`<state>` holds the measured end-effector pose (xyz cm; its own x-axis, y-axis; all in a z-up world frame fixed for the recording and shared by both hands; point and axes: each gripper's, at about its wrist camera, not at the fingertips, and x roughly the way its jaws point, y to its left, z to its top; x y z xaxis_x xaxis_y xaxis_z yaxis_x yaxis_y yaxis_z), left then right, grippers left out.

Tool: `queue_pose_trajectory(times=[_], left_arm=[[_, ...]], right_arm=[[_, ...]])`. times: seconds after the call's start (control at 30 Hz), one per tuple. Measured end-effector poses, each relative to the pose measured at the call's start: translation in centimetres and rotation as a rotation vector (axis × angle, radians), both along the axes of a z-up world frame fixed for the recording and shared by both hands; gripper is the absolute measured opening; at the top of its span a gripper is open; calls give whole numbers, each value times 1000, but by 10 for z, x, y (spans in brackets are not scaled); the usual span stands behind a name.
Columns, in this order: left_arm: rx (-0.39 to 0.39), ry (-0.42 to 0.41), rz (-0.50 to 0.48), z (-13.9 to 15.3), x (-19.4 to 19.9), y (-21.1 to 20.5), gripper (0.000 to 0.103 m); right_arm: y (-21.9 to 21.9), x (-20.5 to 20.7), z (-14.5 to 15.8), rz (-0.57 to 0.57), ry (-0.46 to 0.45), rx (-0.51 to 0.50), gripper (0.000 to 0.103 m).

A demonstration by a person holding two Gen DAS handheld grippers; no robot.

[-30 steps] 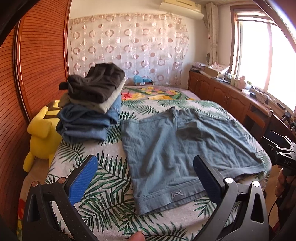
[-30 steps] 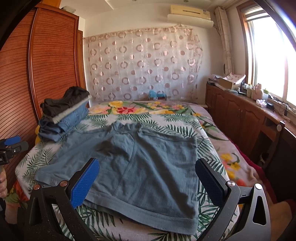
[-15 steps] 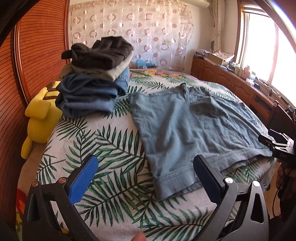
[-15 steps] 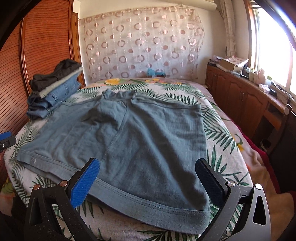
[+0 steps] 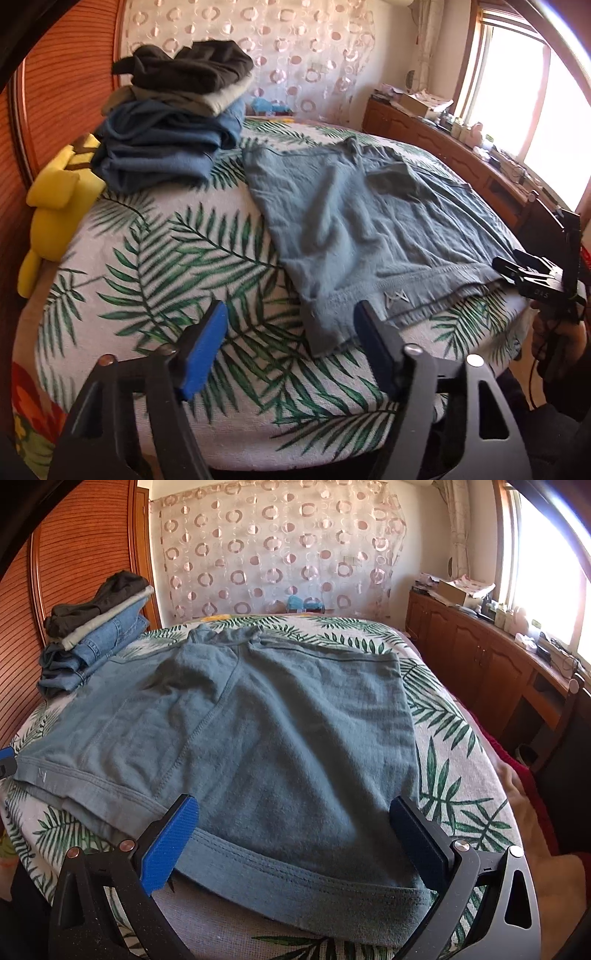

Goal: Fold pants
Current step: 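Move the left tool down to the hem of one shorts leg, then grasp the leg hem with the left tool, fold it over, release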

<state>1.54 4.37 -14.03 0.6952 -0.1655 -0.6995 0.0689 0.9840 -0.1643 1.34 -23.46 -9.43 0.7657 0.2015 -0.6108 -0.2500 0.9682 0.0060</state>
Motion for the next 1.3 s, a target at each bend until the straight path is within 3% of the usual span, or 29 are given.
queue_pose_trajectory(times=[0.43, 0.63, 0.7, 0.77, 1.03, 1.3], left_arm=[[4, 19, -41, -3, 6, -11, 51], [-36, 24, -57, -4, 9, -10, 27], [-44, 10, -62, 0, 8, -10, 13], [-62, -11, -78, 8, 8, -12, 10], [-58, -109, -180, 55, 22, -43, 9], [-67, -149, -293, 77, 53, -90, 9]], right_arm=[[0, -13, 0, 38, -15, -4, 103], [1, 1, 1, 48, -15, -8, 103], [2, 5, 2, 47, -16, -7, 103], [2, 5, 1, 45, -20, -4, 103], [-12, 7, 10, 47, 1, 65, 95], [-26, -3, 18, 45, -31, 78, 87]])
